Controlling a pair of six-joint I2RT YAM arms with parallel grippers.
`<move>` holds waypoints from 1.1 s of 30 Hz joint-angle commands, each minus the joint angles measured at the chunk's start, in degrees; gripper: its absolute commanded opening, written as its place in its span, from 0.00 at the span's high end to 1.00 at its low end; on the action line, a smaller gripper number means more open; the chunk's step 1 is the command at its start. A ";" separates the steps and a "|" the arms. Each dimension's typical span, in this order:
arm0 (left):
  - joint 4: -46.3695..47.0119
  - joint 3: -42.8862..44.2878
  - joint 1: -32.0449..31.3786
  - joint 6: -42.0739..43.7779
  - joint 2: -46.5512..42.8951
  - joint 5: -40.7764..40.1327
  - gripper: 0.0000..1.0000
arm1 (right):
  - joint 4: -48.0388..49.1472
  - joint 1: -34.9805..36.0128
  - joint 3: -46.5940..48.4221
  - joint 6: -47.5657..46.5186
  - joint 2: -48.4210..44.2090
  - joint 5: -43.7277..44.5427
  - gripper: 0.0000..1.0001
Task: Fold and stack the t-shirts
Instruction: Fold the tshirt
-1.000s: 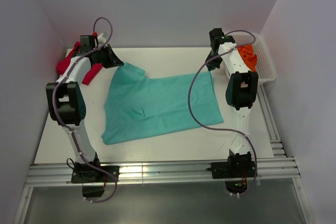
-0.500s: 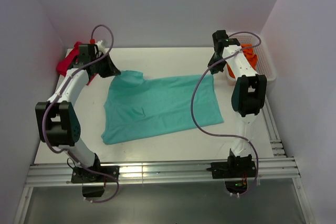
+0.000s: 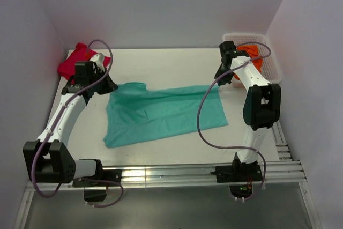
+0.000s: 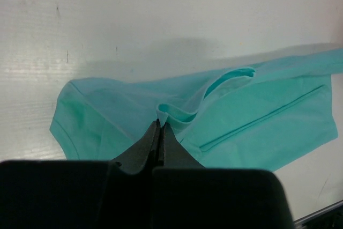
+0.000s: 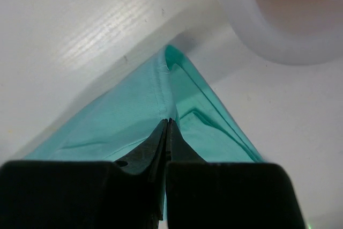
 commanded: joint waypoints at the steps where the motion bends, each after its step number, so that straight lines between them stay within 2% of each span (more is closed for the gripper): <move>1: -0.08 -3.43 -1.03 -0.99 -5.41 -3.56 1.00 | 2.98 0.04 -3.50 0.06 -4.92 0.93 1.00; 9: -1.84 -13.53 -5.16 -5.12 -14.82 -10.93 0.99 | 6.85 -0.05 -16.07 1.47 -10.10 1.72 1.00; 10: -2.19 -14.33 -5.69 -6.69 -15.62 -12.08 0.98 | 6.77 -0.05 -17.73 1.73 -10.28 2.24 1.00; 11: -3.59 -15.12 -6.22 -7.40 -16.24 -12.96 0.91 | 6.85 -0.05 -18.36 1.91 -10.20 2.33 1.00; 13: -5.17 -15.66 -9.27 -10.64 -18.00 -19.26 0.82 | 5.63 -0.13 -19.76 2.96 -9.93 3.12 0.76; 14: -7.10 -14.70 -10.87 -11.70 -18.17 -21.39 0.72 | 5.62 -0.14 -20.38 3.22 -10.11 3.30 0.52; 16: -9.48 -13.99 -13.69 -15.75 -18.17 -25.69 0.64 | 5.71 -0.31 -22.75 4.37 -10.81 3.47 0.29; 17: -9.92 -14.07 -13.87 -16.37 -18.44 -26.59 0.56 | 5.97 -0.22 -23.37 4.46 -11.68 3.04 0.23; 18: -11.41 -14.07 -14.74 -17.24 -19.13 -28.25 0.50 | 6.06 -0.40 -23.99 4.81 -11.95 2.78 0.22; 19: -12.20 -13.81 -15.27 -18.99 -19.40 -31.31 0.35 | 5.89 -0.40 -24.25 4.98 -12.22 2.69 0.22; 20: -13.08 -13.02 -15.54 -19.71 -19.75 -32.13 0.33 | 5.71 -0.40 -24.26 4.90 -12.65 2.42 0.22; 26: -11.69 -12.40 -15.80 -21.47 -23.10 -35.82 0.41 | 4.83 -0.49 -22.24 4.55 -14.15 1.02 0.23; 29: -10.89 -11.26 -15.72 -21.56 -18.98 -35.30 0.45 | 4.04 -0.58 -19.43 4.72 -13.54 -0.21 0.27; 31: -11.51 -9.42 -15.80 -24.45 -13.71 -35.56 0.48 | 3.95 -0.49 -16.98 5.07 -12.93 -1.79 0.29; 33: -12.65 -7.75 -15.80 -27.95 -8.28 -35.39 0.56 | 4.48 -0.58 -15.30 4.99 -11.43 -3.54 0.32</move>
